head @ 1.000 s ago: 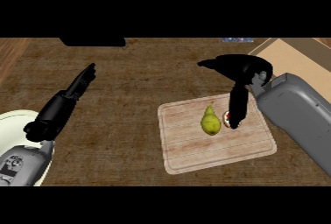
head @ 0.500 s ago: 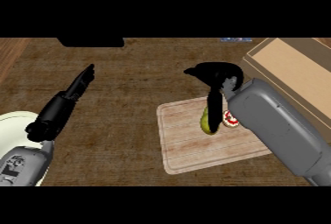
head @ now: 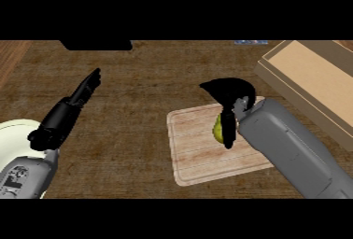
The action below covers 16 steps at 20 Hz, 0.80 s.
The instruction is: Pick the pear from the cutting board and place it in the cardboard box
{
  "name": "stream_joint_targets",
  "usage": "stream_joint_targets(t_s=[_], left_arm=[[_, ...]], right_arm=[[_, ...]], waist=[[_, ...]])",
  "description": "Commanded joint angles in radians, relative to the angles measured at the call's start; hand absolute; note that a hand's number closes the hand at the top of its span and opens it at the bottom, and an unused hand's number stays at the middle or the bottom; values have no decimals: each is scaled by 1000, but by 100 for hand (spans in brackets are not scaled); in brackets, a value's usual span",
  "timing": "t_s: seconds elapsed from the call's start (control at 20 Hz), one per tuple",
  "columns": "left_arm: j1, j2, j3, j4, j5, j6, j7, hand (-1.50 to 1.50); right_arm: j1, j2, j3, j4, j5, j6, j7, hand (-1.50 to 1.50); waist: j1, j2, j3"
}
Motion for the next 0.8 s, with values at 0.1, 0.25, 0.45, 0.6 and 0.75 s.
stream_joint_targets(t_s=[0.1, 0.25, 0.45, 0.6, 0.75], left_arm=[[6, -2, 44, -58, 6, -42, 55, 0], [98, -20, 12, -153, -29, -31, 54, 0], [43, -14, 88, -18, -32, -76, -14, 0], [-33, -48, 81, -19, -44, -71, 56, 0], [8, -42, 97, -91, -47, -97, 87, 0]], right_arm=[[3, 4, -45, -1, 62, 99, 30, -150], [48, -1, -46, -7, 101, 100, 5, -150], [53, 85, -52, 53, 198, 47, -16, -150], [96, 75, -33, 144, 260, -1, -163, -150], [92, 89, -84, 124, 276, 43, -152, -150]], waist=[[0, -2, 0], [3, -3, 0], [1, 0, 0], [3, 2, 0], [3, 0, 0]])
